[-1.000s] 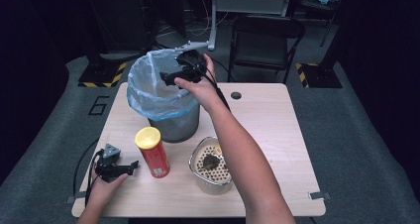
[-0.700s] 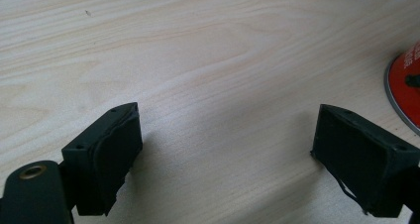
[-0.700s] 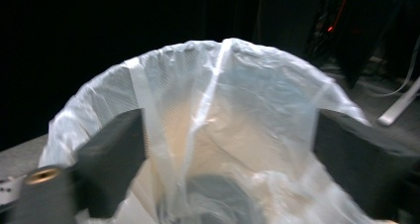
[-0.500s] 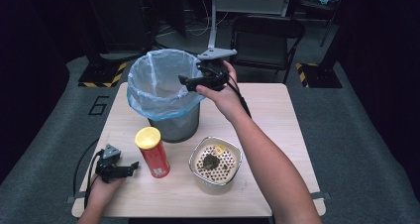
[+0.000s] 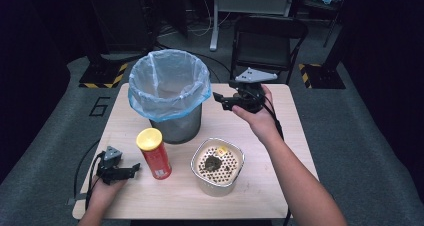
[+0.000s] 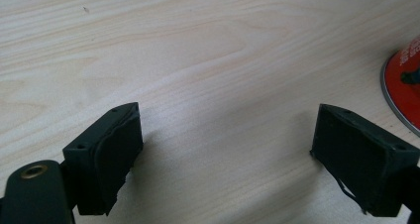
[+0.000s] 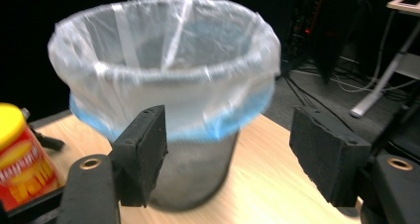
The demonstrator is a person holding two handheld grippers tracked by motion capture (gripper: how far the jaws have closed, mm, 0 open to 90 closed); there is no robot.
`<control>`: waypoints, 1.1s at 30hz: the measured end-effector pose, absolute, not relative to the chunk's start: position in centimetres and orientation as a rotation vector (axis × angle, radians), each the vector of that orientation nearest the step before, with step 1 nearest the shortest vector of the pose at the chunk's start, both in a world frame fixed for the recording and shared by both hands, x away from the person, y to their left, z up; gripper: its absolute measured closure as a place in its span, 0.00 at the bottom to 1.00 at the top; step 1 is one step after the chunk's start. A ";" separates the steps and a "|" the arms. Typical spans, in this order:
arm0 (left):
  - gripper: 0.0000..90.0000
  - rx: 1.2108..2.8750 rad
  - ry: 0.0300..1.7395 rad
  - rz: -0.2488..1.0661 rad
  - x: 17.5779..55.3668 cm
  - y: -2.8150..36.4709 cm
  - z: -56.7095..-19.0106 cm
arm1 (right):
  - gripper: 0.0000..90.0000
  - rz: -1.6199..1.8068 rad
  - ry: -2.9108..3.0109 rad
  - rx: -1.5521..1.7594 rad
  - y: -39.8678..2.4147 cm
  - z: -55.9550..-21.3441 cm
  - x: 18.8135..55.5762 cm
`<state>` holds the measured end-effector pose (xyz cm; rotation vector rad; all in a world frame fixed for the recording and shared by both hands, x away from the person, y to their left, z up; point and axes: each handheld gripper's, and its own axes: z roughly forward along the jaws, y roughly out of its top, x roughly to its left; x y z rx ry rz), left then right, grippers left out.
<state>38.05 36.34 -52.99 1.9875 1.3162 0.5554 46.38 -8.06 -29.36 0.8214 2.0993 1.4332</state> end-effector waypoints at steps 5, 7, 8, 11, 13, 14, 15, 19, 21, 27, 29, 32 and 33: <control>0.15 1.956 1.332 0.493 37.9 36.6 -52.7 | 0.32 1.377 2.104 0.826 -10.1 -31.5 44.6; 0.15 1.936 1.338 0.475 37.8 36.6 -52.5 | 0.32 1.342 2.117 0.848 -10.8 -32.5 43.9; 0.15 1.930 1.333 0.474 37.7 36.7 -52.4 | 0.32 1.334 2.110 0.845 -11.2 -33.0 43.6; 0.15 1.908 1.315 0.482 37.3 36.6 -51.7 | 0.32 1.317 2.091 0.866 -12.3 -34.8 43.2; 0.15 1.909 1.307 0.485 37.2 36.6 -51.4 | 0.32 1.319 2.088 0.891 -12.5 -35.2 43.0; 0.15 1.906 1.297 0.490 37.1 36.5 -51.1 | 0.32 1.319 2.087 0.904 -12.8 -35.7 42.9; 0.14 1.912 1.292 0.484 37.0 36.4 -50.9 | 0.32 1.325 2.072 0.940 -13.5 -36.4 42.6; 0.14 1.917 1.252 0.476 36.7 36.1 -50.0 | 0.33 1.327 2.038 0.968 -14.4 -37.1 41.9; 0.14 1.920 1.223 0.460 36.4 36.0 -49.4 | 0.33 1.295 2.004 0.980 -15.3 -37.7 40.9; 0.14 1.947 1.108 0.419 35.2 35.2 -48.1 | 0.33 1.272 1.975 1.050 -17.2 -39.4 39.7; 0.14 1.976 1.067 0.403 35.0 34.9 -48.0 | 0.32 1.276 1.954 1.091 -18.2 -40.1 39.4; 0.14 1.991 1.010 0.386 34.7 33.9 -47.8 | 0.32 1.263 1.936 1.128 -19.1 -40.9 39.3; 0.14 1.996 0.988 0.379 34.7 33.8 -47.7 | 0.32 1.253 1.932 1.143 -19.5 -41.2 39.2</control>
